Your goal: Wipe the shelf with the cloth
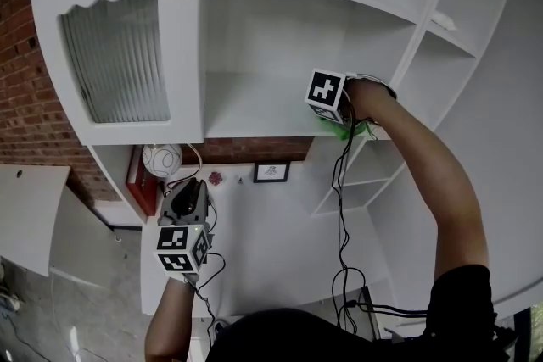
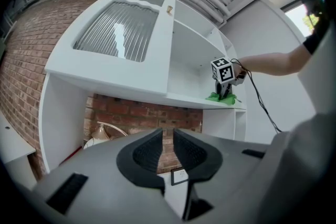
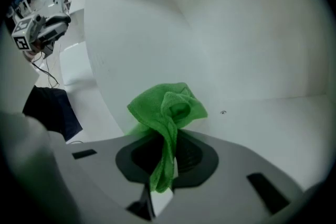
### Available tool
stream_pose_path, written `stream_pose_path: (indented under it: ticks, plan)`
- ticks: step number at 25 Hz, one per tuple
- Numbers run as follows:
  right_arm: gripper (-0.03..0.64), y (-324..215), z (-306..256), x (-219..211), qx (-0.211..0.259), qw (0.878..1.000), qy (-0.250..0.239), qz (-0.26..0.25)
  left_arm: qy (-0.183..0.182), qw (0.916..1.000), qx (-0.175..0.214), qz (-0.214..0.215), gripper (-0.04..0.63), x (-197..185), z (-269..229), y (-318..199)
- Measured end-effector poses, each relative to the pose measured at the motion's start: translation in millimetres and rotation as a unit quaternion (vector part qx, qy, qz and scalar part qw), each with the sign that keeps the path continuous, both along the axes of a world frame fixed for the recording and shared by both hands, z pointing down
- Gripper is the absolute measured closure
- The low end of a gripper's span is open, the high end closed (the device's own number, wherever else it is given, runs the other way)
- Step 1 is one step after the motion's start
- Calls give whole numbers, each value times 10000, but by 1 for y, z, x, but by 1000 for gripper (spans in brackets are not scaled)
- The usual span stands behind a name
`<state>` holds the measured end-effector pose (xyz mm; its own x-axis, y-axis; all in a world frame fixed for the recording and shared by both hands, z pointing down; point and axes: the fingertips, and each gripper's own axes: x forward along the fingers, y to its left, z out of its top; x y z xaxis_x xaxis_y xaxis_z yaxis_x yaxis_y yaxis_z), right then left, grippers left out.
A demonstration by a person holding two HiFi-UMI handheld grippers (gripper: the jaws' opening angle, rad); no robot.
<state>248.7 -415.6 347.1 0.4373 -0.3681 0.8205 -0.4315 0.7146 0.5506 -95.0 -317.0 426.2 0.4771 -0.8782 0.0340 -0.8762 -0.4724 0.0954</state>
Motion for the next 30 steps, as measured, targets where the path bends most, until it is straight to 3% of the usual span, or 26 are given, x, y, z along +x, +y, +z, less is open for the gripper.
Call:
stream_pose_path:
  ticks: [5, 12, 17, 21, 25, 27, 30]
  plan:
    - [575, 5, 3, 20, -131, 9929, 1176, 88, 55, 10000, 4, -40, 532, -6, 0, -1]
    - [575, 3, 2, 32, 82, 9800, 1985, 62, 58, 10000, 63, -30, 532, -8, -6, 2]
    - [575, 4, -5, 41, 374, 9737, 2246, 101, -1, 10000, 18, -23, 531, -8, -3, 1]
    - [575, 0, -18, 34, 899, 9772, 1921, -120, -43, 10000, -32, -60, 531, -7, 0, -1]
    - [574, -7, -48, 11, 1990, 9719, 1108, -589, -27, 9999, 17, -105, 532, -4, -6, -2]
    - [574, -6, -68, -8, 2681, 9581, 473, -896, 0, 9999, 75, -124, 532, -2, -12, -2]
    - [574, 6, -101, -38, 3755, 9153, -327, -1419, -20, 9998, 150, -149, 532, -1, -21, 2]
